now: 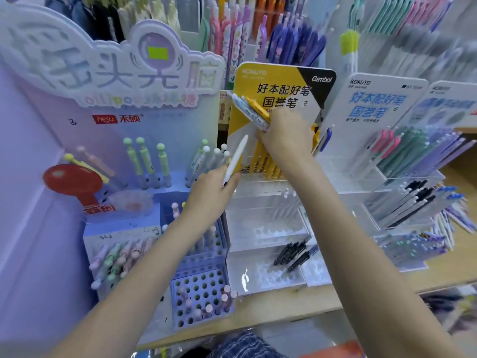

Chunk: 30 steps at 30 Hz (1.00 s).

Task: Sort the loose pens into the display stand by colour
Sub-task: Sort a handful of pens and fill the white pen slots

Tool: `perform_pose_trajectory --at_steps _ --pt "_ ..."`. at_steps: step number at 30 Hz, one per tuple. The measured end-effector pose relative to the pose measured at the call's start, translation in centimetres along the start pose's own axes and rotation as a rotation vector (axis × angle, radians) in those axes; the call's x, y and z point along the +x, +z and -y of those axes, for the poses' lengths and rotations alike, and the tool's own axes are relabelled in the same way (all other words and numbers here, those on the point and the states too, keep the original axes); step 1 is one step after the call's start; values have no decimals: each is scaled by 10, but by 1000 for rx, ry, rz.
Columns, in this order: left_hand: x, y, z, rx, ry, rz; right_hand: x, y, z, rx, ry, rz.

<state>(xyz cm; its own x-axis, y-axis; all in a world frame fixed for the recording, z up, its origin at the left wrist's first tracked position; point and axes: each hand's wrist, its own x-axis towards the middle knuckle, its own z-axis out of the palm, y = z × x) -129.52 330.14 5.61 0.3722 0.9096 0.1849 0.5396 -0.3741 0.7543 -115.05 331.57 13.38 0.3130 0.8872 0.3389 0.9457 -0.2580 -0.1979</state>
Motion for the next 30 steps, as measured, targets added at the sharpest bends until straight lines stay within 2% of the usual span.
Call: perform_pose_trajectory --at_steps 2,4,6,7,9,12,14,18,20,22,25,28,30 --pt "0 -8 -2 -240 -22 34 -10 -8 -8 157 -34 -54" --pt "-3 -15 -7 -536 -62 100 -26 -17 -14 512 -32 -38" --pt "-4 -16 -11 -668 -78 208 -40 -24 -14 874 37 145" --pt "-4 -16 -14 -689 -81 251 -44 -24 -15 962 64 241" --pt "-1 -17 -19 -664 -81 295 -48 -22 -17 1010 93 347" --pt "2 -21 -20 -626 -82 271 -45 -23 -28 1070 178 287" --pt "3 -26 -14 -696 -127 205 -40 -28 -40 1113 248 228" --pt "4 -28 -8 -734 -191 191 -38 -32 -48 1110 228 220" --pt "6 -28 -12 -705 -185 174 -37 -32 -44 1147 208 158" --pt "7 -27 -14 -444 -87 118 -33 -35 -42 1114 209 -17" --pt "4 -22 -8 -21 58 52 -21 -36 -42 807 98 -253" --pt "-2 -14 1 141 102 103 -17 -27 -35 554 -73 -269" --pt "-2 -11 5 183 108 128 -16 -16 -30 467 -118 -252"
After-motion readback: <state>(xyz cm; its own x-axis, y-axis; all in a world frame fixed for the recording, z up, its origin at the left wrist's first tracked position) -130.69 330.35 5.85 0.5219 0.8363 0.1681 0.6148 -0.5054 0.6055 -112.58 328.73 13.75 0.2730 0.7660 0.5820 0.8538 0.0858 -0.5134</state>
